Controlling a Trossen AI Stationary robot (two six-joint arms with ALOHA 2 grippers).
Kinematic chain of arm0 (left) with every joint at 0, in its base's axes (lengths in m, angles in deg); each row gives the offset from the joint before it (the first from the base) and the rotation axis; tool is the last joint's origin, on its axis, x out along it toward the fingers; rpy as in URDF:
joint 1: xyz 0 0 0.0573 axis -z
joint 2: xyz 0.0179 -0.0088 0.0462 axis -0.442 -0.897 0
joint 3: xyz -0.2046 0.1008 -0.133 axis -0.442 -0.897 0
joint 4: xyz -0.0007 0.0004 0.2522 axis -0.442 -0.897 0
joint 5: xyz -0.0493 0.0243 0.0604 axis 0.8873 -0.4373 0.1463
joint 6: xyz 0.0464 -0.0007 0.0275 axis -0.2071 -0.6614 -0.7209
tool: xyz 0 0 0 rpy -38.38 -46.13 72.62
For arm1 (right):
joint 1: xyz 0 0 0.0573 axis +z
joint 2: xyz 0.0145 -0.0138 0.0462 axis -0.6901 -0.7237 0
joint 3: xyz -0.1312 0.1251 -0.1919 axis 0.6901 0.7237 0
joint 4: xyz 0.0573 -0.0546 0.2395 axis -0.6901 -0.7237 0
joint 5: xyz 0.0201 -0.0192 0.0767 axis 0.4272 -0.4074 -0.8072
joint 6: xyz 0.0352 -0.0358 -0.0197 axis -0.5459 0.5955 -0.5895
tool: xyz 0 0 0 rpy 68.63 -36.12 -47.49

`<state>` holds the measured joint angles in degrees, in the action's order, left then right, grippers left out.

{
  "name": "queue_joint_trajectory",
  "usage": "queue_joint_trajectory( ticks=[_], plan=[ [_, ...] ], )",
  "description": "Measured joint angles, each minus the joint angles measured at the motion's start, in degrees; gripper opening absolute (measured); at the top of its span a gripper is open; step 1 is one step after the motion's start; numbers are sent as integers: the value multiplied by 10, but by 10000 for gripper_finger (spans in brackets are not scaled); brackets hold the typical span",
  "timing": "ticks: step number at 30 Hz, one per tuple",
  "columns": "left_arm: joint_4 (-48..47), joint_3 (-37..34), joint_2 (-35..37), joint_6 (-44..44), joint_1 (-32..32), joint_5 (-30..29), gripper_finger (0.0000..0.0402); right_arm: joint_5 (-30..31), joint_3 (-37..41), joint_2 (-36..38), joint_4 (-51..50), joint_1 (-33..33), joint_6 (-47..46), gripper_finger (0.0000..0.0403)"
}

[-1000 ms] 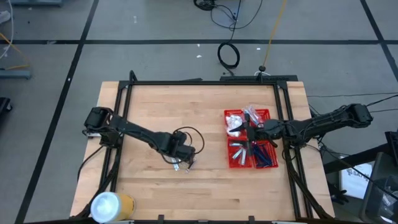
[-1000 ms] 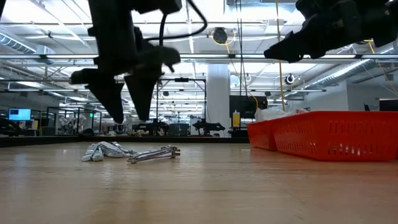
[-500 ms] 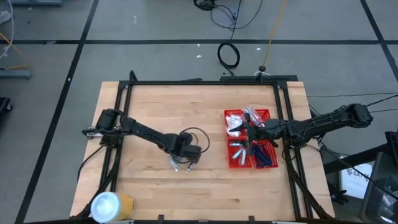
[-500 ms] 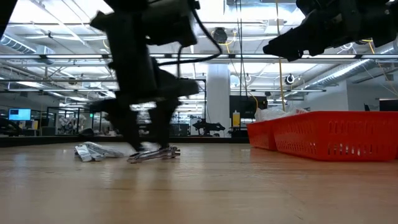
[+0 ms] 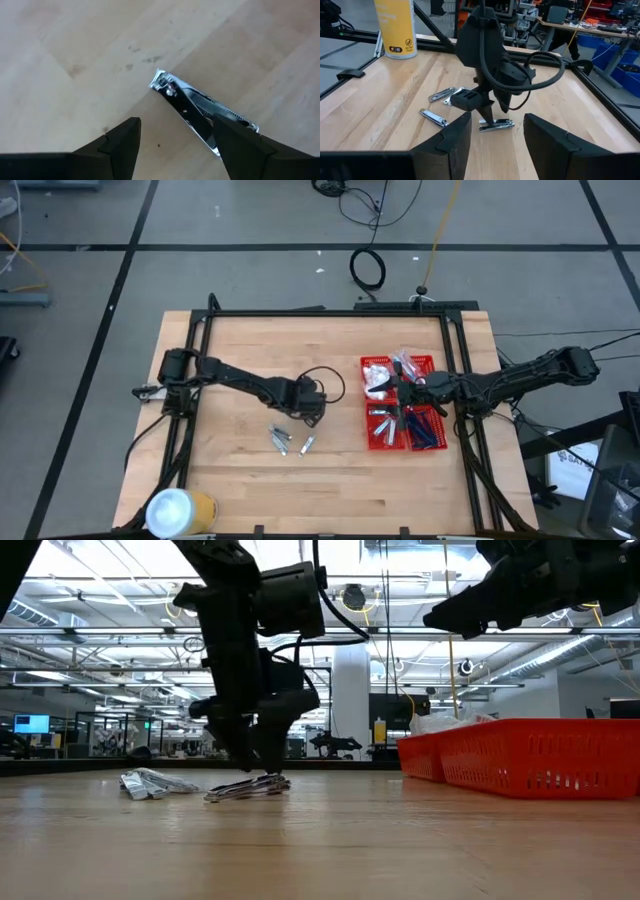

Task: Pick & Place Travel size toiletries
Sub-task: Put the nail cutter into the bottom left red bin

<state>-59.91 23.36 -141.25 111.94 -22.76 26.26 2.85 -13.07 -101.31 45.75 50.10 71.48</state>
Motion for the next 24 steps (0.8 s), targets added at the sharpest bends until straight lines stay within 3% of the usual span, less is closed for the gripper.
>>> queue_joint_trajectory(
  ticks=[4,12,15,20,24],
  plan=[
    [-36,1,1,-60,-1,35,243,0,0,0,-1,0,-4,169],
    [-198,36,3,-44,-13,122,243,0,0,0,1,0,-10,169],
    [-203,57,17,14,-13,104,243,0,0,0,2,0,-10,169],
    [-190,70,35,198,-5,78,243,0,0,0,0,0,-15,169],
    [-193,61,32,269,4,84,243,0,0,0,-2,0,-15,169]
  ],
)
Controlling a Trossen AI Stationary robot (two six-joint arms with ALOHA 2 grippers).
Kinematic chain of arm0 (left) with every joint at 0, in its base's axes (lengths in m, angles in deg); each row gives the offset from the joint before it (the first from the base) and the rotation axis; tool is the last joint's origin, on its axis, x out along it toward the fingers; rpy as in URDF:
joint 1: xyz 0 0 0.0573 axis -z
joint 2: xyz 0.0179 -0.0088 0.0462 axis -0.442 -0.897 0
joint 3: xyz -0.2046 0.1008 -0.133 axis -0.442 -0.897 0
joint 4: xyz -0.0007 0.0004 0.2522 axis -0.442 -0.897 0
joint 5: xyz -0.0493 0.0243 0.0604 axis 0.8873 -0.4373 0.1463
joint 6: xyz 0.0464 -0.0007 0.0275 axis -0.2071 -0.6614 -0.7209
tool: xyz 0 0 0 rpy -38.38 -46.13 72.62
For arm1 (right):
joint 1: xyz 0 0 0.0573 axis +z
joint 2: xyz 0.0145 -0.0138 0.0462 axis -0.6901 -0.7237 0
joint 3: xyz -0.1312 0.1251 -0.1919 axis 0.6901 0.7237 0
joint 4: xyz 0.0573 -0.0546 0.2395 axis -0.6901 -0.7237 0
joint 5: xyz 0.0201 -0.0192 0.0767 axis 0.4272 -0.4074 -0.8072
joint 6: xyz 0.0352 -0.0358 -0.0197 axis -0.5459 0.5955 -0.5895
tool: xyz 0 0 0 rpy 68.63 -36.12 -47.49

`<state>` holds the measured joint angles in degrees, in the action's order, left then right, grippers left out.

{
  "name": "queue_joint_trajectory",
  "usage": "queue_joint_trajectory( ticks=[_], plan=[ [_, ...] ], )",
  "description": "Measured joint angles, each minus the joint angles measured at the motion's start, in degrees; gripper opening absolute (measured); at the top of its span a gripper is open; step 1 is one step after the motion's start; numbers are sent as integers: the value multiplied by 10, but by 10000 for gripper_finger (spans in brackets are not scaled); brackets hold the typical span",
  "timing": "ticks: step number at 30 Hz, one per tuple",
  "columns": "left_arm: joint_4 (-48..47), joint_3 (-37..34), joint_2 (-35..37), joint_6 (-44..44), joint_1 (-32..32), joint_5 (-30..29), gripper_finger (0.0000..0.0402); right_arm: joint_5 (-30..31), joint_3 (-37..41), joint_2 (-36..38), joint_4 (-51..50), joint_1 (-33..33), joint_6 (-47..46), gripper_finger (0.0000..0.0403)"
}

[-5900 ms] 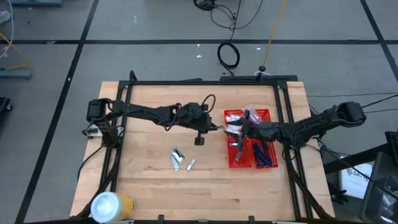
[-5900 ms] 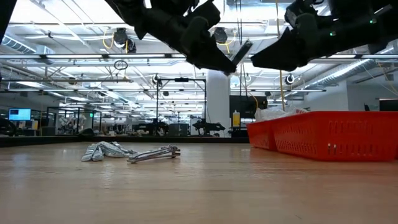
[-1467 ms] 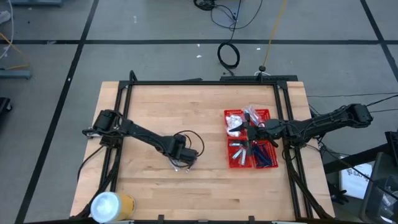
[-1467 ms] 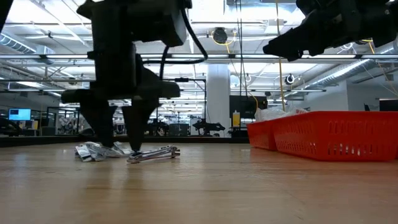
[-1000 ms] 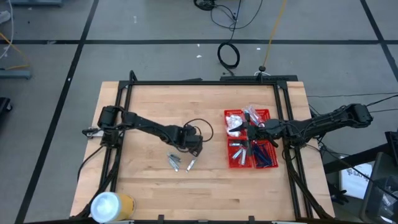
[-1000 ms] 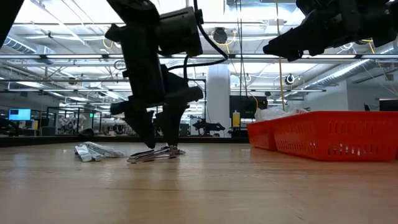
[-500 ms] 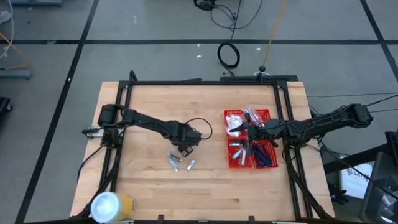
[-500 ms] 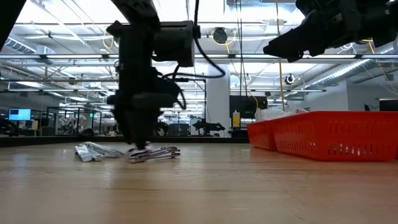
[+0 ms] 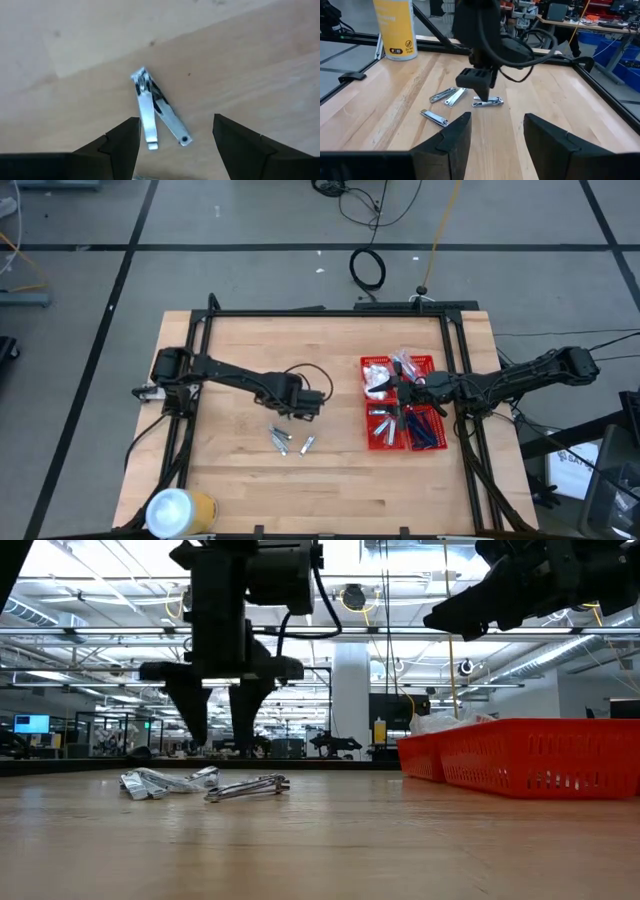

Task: Pick & Place Travel size toiletries
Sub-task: Put the nail cutter into the bottom left red bin

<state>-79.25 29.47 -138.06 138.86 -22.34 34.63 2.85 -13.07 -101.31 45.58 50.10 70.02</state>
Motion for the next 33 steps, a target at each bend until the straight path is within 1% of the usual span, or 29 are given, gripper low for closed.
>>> queue_joint_trajectory(
  ticks=[2,7,15,19,21,25,29,31,33],
  plan=[
    [1,-10,-4,29,4,10,243,0,0,0,-1,0,0,169],
    [13,-30,-4,70,6,12,243,0,0,0,0,0,0,169],
    [103,-76,-4,93,-6,27,243,-2,0,0,-2,0,-25,169],
    [108,-95,-2,116,-7,30,243,-4,0,0,-5,0,-29,169],
    [110,-101,-1,126,-7,30,243,-17,0,0,-5,0,-29,169],
    [115,-104,0,121,-7,31,243,-32,0,0,-5,0,-28,169],
    [120,-104,-1,86,-7,32,238,-32,0,0,-5,0,-28,169],
    [120,-104,-1,71,-7,34,222,-32,0,0,-5,0,-28,169],
    [121,-104,-1,63,-7,34,196,-32,0,0,-5,0,-28,169]
  ],
)
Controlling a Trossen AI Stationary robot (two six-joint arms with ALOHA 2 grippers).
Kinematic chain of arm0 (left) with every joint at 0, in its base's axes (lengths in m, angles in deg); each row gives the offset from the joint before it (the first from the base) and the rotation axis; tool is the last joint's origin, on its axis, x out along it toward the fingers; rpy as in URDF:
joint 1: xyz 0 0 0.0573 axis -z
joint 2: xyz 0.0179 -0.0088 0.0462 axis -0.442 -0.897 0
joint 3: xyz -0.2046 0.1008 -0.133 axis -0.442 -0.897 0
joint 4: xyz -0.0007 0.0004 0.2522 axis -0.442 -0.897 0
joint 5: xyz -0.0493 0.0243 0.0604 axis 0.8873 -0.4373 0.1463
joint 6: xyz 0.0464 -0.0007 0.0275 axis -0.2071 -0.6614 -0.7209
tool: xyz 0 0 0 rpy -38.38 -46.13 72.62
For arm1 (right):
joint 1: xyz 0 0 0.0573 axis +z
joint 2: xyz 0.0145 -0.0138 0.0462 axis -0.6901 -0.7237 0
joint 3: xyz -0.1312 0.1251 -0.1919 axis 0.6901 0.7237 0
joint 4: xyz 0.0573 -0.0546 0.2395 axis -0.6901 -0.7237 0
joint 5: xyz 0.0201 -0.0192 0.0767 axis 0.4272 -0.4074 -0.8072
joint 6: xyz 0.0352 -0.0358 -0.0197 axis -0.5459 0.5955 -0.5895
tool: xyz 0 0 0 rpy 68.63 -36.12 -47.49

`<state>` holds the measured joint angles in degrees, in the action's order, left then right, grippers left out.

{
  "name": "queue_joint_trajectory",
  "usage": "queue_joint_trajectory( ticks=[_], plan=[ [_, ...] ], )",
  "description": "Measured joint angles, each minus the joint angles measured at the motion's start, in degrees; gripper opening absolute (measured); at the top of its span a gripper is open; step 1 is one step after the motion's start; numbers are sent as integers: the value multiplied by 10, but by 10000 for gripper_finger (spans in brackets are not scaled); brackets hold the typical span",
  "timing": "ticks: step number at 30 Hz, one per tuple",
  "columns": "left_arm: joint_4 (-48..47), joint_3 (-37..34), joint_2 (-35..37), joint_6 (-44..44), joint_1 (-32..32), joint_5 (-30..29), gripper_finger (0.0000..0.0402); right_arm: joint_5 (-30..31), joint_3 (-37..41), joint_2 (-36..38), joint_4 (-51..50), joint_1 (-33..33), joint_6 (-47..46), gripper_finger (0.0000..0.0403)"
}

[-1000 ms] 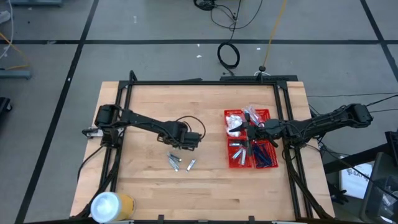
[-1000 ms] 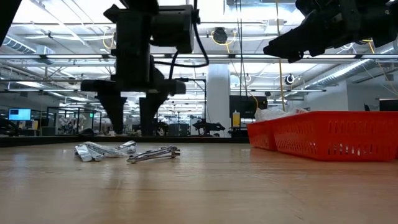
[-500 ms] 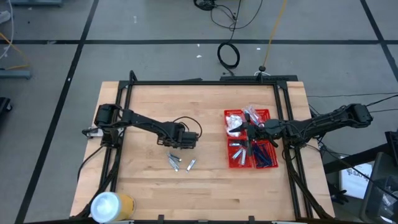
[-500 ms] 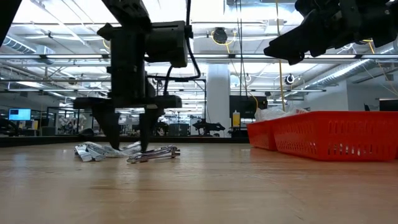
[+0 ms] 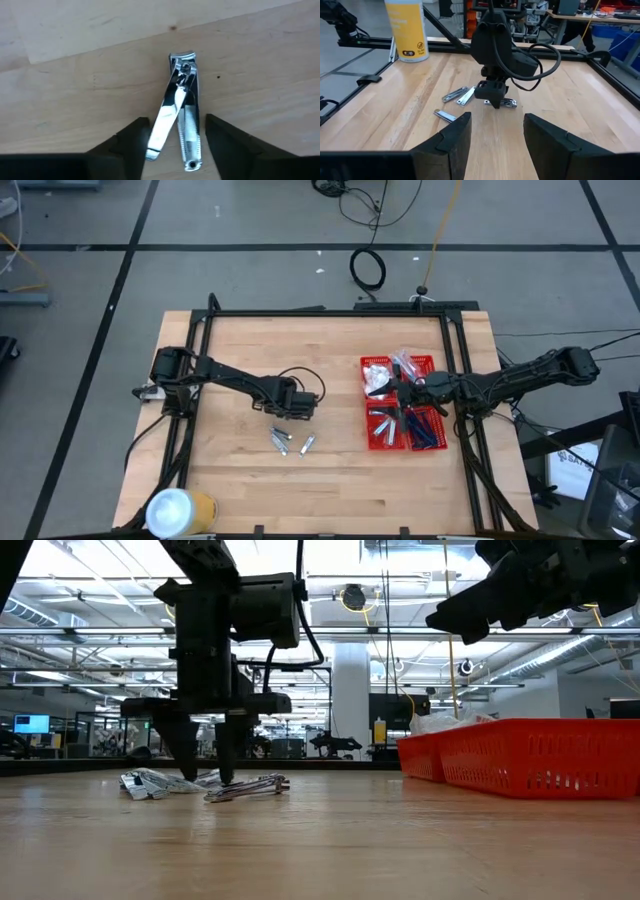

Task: Pick & Place Travel size toiletries
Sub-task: Put the nail cutter into the bottom left red bin

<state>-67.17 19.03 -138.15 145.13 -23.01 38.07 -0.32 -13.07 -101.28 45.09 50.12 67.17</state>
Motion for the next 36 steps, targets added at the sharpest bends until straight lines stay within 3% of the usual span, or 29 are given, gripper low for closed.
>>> queue_joint_trajectory(
  ticks=[9,16,20,30,36],
  plan=[
    [1,0,0,-22,0,0,45,0,0,0,0,0,0,169],
    [9,0,-1,-58,0,-11,41,3,20,0,23,0,3,169],
    [37,-1,-1,-148,1,-37,50,3,29,0,52,0,5,169],
    [104,-3,54,-257,47,-197,43,7,30,0,61,0,5,169],
    [224,-2,101,-472,104,-315,43,63,30,0,75,-1,9,169]
  ],
)
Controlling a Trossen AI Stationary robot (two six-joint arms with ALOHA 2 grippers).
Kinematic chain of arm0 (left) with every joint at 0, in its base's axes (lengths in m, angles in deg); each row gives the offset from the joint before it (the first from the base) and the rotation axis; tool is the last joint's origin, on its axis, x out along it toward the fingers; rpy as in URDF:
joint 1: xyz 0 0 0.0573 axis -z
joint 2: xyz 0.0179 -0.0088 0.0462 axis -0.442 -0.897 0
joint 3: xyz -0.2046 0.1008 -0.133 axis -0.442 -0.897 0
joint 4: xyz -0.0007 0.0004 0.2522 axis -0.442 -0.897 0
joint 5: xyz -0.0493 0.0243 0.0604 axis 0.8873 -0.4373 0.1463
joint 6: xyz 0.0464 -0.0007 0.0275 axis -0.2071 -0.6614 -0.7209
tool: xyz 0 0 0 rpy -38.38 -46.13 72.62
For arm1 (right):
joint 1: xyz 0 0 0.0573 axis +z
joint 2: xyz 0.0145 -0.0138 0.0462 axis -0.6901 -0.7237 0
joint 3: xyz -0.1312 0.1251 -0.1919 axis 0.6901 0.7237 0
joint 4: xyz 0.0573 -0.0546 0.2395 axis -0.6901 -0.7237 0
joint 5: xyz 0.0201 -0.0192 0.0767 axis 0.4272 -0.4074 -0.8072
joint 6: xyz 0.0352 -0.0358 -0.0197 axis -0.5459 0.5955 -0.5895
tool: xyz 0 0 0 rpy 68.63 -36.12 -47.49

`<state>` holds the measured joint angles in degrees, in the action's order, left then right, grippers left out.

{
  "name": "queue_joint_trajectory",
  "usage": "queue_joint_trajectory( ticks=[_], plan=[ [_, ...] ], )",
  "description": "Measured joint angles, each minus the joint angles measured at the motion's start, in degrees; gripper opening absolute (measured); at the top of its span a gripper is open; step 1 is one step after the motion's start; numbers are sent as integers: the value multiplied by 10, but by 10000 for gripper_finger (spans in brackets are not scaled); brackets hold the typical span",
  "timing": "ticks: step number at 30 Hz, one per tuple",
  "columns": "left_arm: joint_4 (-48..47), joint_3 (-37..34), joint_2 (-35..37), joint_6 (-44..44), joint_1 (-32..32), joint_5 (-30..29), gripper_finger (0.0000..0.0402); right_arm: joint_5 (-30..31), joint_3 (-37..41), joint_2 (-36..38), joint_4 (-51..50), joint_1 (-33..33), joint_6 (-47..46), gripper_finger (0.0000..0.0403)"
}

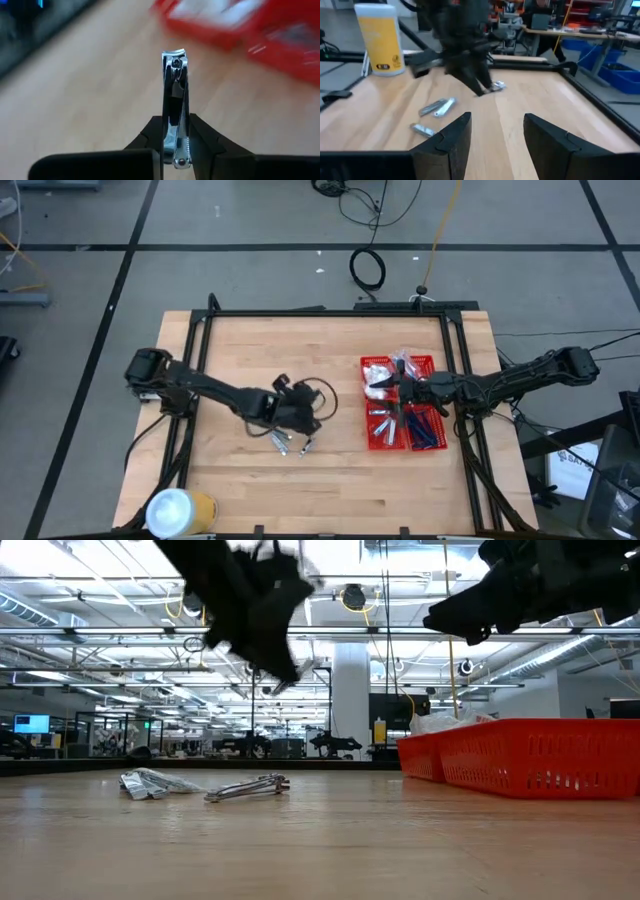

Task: Pick & Place Travel size toiletries
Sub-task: Put the nail cutter into the bottom left red bin

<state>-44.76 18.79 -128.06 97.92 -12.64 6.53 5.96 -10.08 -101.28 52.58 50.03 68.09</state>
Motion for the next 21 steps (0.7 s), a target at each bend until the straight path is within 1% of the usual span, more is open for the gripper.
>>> queue_joint_trajectory(
  ticks=[2,4,7,10,14,17,21],
  plan=[
    [58,0,2,-92,16,-27,43,-1,0,0,14,0,0,169],
    [114,0,1,-162,21,-29,43,-2,0,0,31,1,0,169],
    [187,0,2,-223,13,-23,43,-5,0,-1,46,1,-8,169],
    [249,0,-1,-279,5,-1,43,-35,0,-16,60,1,-30,169],
    [335,1,-5,-333,-8,75,43,-64,0,-43,95,1,-39,169],
    [364,1,-7,-362,-17,105,43,-64,0,-62,126,1,-37,169],
    [385,1,-6,-367,-27,131,43,-64,0,-80,155,1,-37,170]
  ],
)
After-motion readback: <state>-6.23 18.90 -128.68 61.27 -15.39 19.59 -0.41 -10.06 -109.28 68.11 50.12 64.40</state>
